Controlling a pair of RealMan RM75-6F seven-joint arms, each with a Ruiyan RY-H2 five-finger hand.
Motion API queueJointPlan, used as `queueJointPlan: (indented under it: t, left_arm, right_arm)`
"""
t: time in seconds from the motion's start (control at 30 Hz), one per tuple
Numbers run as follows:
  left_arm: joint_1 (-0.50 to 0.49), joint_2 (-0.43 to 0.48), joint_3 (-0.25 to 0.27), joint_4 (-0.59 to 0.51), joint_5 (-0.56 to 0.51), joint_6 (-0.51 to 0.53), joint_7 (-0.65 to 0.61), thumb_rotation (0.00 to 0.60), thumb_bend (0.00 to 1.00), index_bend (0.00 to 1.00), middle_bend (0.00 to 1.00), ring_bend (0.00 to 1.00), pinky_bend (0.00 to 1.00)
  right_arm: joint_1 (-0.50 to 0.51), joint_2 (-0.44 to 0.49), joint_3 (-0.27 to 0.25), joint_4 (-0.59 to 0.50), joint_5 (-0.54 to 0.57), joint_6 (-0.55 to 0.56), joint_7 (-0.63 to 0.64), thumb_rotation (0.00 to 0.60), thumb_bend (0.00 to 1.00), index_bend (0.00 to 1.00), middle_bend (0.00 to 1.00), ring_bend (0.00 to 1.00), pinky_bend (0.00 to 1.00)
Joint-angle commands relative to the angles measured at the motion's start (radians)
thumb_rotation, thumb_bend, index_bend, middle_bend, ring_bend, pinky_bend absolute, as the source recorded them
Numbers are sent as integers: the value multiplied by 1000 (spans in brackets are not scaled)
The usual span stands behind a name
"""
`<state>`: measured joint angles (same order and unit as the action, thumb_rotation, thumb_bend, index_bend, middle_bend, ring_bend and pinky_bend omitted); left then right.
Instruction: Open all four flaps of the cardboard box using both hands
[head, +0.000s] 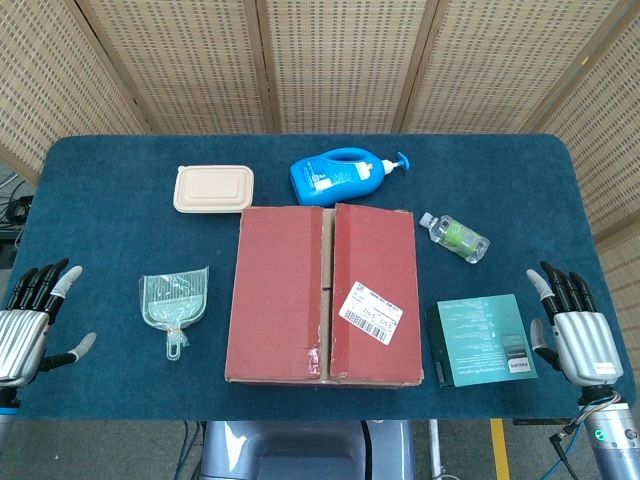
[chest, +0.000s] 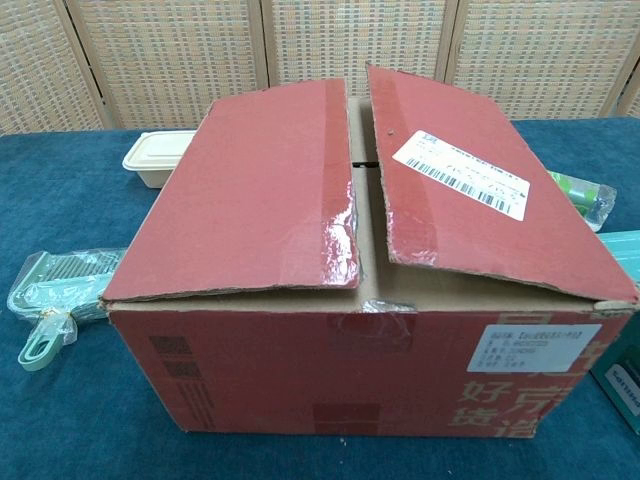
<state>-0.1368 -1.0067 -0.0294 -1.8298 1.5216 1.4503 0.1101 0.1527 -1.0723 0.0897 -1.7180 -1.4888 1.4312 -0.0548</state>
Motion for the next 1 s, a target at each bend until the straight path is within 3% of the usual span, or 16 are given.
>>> queueJointPlan:
  t: [0.03,0.53,0.83,1.0]
  left_arm:
    - [-1,1,1,0,-3,-5,1,513,288,38,0,0,0]
    - [-11,4,-4,-9,-21,-26,24,514,291,38,0,0,0]
    - [-22,17,3,-32,-44,-66,59,513,294,38,0,0,0]
    - [-28,14,2,-32,-48,-74,63,513,294,38,0,0,0]
  right_arm:
    - [2,-1,1,2,-2,-1,1,600,672,0,15,0,0]
    - [23,33,5,-7,-22,-26,60,600,672,0,15,0,0]
    - [90,94,30,-33,-104,-59,153,600,672,18,41,0,0]
    - [135,119,43,-61,-147,-87,201,600,752,38,63,0,0]
